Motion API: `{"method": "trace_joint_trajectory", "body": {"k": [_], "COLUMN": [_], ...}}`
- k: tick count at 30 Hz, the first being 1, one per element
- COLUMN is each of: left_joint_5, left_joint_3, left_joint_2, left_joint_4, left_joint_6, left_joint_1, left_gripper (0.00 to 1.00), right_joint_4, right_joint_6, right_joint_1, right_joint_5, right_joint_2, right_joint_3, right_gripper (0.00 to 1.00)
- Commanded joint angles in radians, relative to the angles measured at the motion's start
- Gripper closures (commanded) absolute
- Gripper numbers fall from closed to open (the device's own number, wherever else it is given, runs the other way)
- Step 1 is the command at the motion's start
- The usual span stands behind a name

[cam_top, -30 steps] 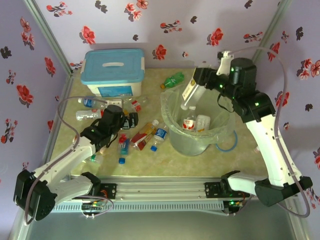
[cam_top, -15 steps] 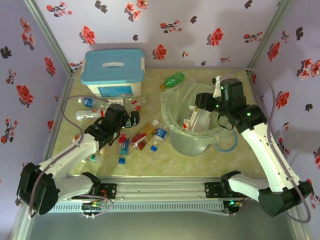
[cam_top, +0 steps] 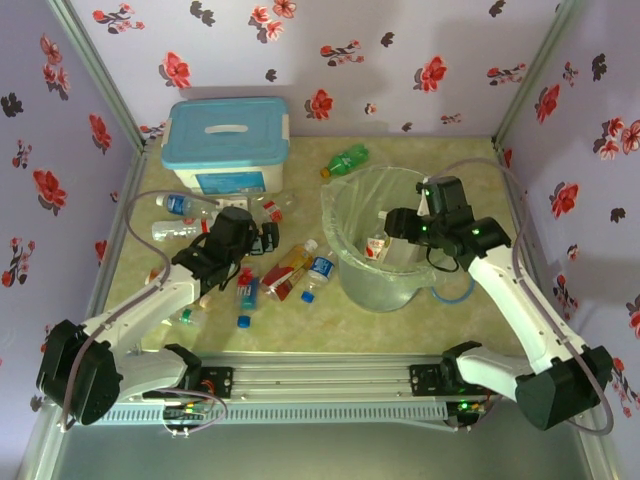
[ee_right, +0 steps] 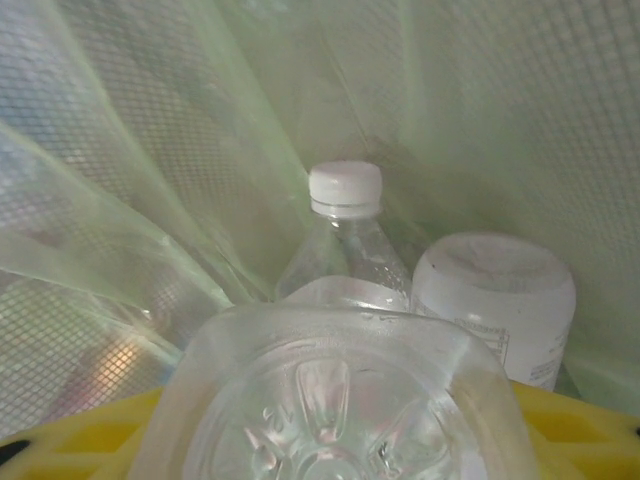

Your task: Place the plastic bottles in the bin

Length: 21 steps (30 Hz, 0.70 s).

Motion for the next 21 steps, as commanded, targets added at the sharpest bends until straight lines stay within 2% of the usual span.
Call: {"method": "trace_joint_trajectory", "body": {"k": [1, 4, 7, 10, 21], "left_joint_5": [-0.025, -0.024, -0.024, -0.023, -0.027], "left_joint_3": [0.004, 0.003, 0.004, 0.002, 0.002], "left_joint_2": [-0.001, -0.001, 0.001, -0.002, -0.013], "left_joint_4": [0.017, 0.018, 0.018, 0.012, -0.022], "left_joint_6": [-0.007, -0.007, -0.013, -0.022, -0.036], "left_joint_1": [0.013, 0.017, 0.018, 0.017, 0.028], "left_gripper": [0.03, 0.03, 0.03, 0.03, 0.03], "right_joint_4": [0.042, 0.047, 0.037, 0.036, 0.129], "right_joint_6": [0.034, 0.027, 0.007, -0.011, -0.048], "right_joint_1": [-0.004, -0.005, -0.004, -0.004, -0.004], "right_joint_5": [-0.018, 0.000, 0.010, 0.015, 0.001], "right_joint_2": [-0.021, -0.029, -0.028, -0.039, -0.081], "right_joint_3": [-0.035, -0.024, -0.003, 0.021, 0.070], "right_gripper": [0.31, 0.24, 0.12, 0.07, 0.06]}}
